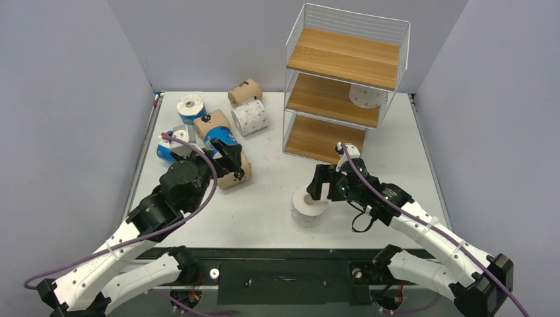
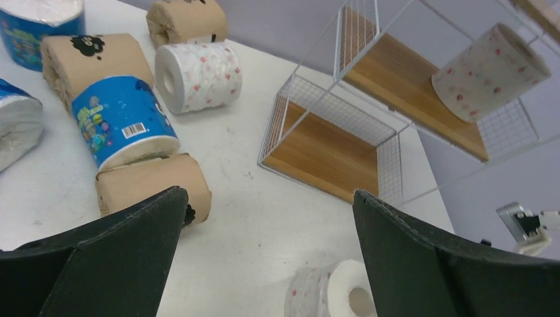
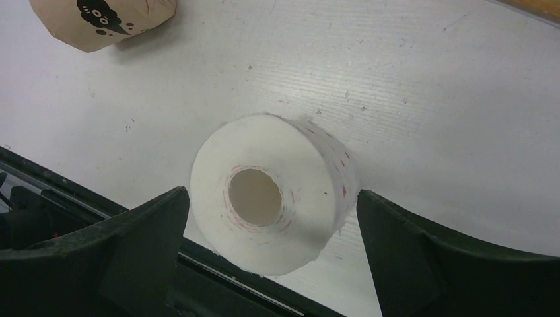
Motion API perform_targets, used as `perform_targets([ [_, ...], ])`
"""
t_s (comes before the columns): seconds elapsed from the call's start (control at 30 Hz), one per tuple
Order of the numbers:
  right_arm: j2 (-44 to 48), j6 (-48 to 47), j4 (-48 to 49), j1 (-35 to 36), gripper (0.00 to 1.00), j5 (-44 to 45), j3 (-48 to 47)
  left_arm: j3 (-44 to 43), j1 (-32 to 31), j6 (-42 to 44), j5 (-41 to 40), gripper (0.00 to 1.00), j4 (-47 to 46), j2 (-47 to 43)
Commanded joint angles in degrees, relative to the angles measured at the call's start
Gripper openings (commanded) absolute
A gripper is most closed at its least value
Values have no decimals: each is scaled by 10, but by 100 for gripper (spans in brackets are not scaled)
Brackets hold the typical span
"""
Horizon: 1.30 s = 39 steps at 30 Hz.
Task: Place and organize the paper towels onto the shelf
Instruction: Adjust the paper towel at the center of the board, then pick up the paper towel from the center of the board.
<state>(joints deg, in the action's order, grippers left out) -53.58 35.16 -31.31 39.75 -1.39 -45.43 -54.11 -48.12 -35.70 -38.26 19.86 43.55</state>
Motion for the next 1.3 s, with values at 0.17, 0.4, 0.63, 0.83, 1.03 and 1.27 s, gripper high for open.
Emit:
perform_targets([
  [0.17,-60,-19,39,-2,89,-37,1,120,7,6,187,96,-72,8],
  [0.4,-74,-35,-1,0,84,1,-3,174,7,-14,202,96,-104,-1],
  [0.63,-73,-41,-32,0,80,29,0,186,7,-23,206,96,-107,9],
  [0.83,-85,-42,-37,0,66,30,3,198,7,-31,210,97,-119,11],
  [1.03,-92,-41,-34,0,60,22,5,209,7,-39,216,96,-130,13],
  [1.27,-102,-34,-28,2,51,19,8,210,7,-45,218,97,-136,22],
])
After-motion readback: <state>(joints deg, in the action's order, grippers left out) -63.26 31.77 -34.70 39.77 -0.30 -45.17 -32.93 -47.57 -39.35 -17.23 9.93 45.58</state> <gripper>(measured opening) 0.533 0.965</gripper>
